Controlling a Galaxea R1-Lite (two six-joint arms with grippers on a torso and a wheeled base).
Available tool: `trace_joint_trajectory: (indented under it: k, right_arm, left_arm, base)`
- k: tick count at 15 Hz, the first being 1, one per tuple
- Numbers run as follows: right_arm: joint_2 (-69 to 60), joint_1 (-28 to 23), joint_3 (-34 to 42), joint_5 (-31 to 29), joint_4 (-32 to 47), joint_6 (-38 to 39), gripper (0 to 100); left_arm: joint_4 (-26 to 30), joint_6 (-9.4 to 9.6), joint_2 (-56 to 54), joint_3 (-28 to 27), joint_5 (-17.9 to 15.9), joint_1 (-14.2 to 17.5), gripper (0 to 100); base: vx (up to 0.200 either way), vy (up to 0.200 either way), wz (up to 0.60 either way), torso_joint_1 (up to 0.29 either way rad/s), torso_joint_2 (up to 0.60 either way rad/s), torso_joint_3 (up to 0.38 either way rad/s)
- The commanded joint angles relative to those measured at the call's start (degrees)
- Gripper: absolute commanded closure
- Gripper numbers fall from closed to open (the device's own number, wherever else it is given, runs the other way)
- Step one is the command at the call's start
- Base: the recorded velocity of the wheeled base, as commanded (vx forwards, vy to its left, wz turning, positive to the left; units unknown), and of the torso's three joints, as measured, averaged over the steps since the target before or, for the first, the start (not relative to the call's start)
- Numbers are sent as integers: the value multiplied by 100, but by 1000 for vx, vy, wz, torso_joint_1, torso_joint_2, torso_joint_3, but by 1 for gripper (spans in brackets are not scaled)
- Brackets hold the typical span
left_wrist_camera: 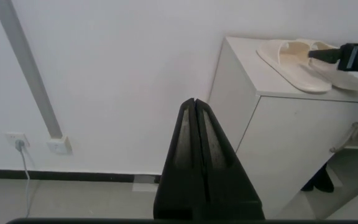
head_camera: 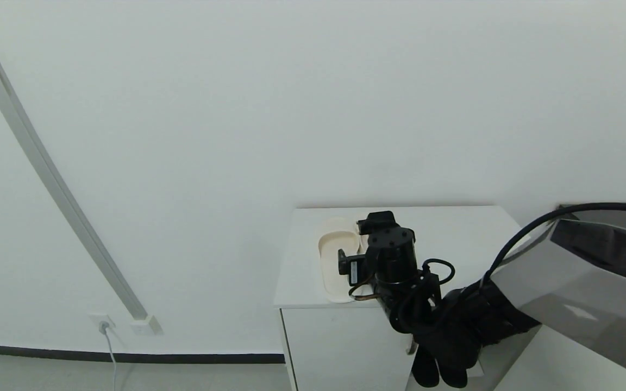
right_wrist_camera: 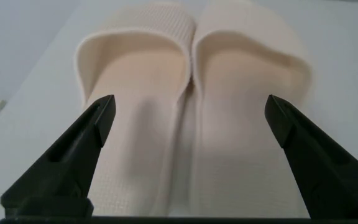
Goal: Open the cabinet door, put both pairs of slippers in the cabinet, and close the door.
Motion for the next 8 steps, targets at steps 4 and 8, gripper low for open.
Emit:
trace_joint_trajectory:
  k: [4, 8]
  right_arm:
    - [333, -167, -321, 357, -18, -49, 0]
    - [649, -352, -857, 357, 149, -137, 0]
  left_arm:
    - [-2, 21, -1, 1, 1, -1, 100]
    - [-2, 12, -1, 1, 1, -1, 100]
  base:
    - [0, 0, 0, 0, 0, 0]
    - [0, 0, 0, 0, 0, 0]
